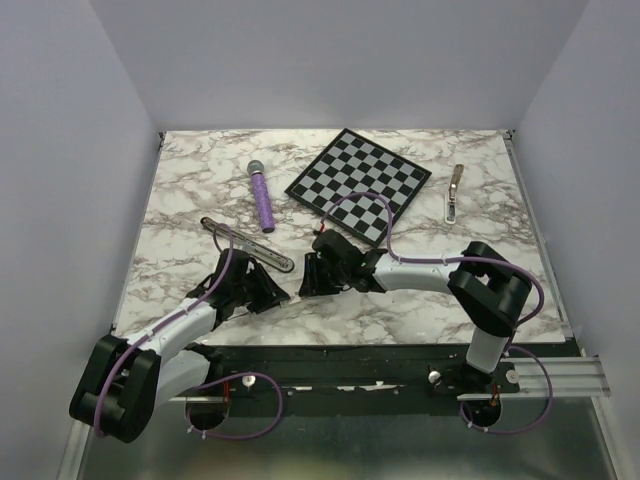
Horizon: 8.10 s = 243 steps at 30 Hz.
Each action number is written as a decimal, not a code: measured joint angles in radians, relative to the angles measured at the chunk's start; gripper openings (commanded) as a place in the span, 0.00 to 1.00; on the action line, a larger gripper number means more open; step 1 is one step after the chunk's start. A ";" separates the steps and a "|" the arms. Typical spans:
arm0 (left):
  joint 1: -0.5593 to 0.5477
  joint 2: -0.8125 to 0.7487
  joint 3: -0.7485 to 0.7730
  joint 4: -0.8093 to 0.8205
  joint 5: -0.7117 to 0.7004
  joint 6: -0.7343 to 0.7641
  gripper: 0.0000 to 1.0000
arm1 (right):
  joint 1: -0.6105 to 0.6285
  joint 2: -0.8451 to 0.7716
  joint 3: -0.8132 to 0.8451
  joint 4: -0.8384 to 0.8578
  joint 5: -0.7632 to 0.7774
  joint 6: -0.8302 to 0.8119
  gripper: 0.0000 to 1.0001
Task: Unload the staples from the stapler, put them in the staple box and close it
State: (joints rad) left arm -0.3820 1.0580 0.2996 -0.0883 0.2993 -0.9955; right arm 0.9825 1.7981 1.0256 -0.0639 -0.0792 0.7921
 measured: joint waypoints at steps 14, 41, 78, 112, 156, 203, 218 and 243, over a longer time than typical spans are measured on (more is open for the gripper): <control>-0.002 -0.025 0.020 -0.063 -0.027 0.026 0.30 | 0.000 0.015 0.003 -0.009 -0.010 -0.017 0.47; -0.002 -0.018 -0.022 0.019 -0.017 -0.019 0.15 | 0.006 0.061 0.030 0.014 -0.053 -0.007 0.46; -0.009 0.005 0.025 -0.051 -0.049 0.025 0.34 | 0.006 0.074 0.125 -0.093 0.043 -0.079 0.40; -0.011 -0.069 0.081 -0.148 -0.091 0.057 0.40 | 0.006 0.104 0.132 -0.088 0.036 -0.117 0.44; -0.010 -0.012 0.036 -0.082 -0.080 0.036 0.55 | -0.008 0.109 0.117 -0.015 -0.040 -0.108 0.59; 0.473 -0.106 0.395 -0.492 -0.103 0.312 0.99 | 0.171 0.299 0.515 -0.455 0.308 -0.249 1.00; 0.473 -0.106 0.392 -0.489 -0.091 0.316 0.99 | 0.177 0.311 0.530 -0.472 0.311 -0.243 0.85; 0.473 -0.114 0.391 -0.489 -0.078 0.318 0.99 | 0.190 0.317 0.541 -0.502 0.336 -0.240 0.61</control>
State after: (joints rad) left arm 0.0906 0.9440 0.6910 -0.5777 0.2211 -0.6777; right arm 1.1725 2.1151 1.5661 -0.5659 0.2573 0.5522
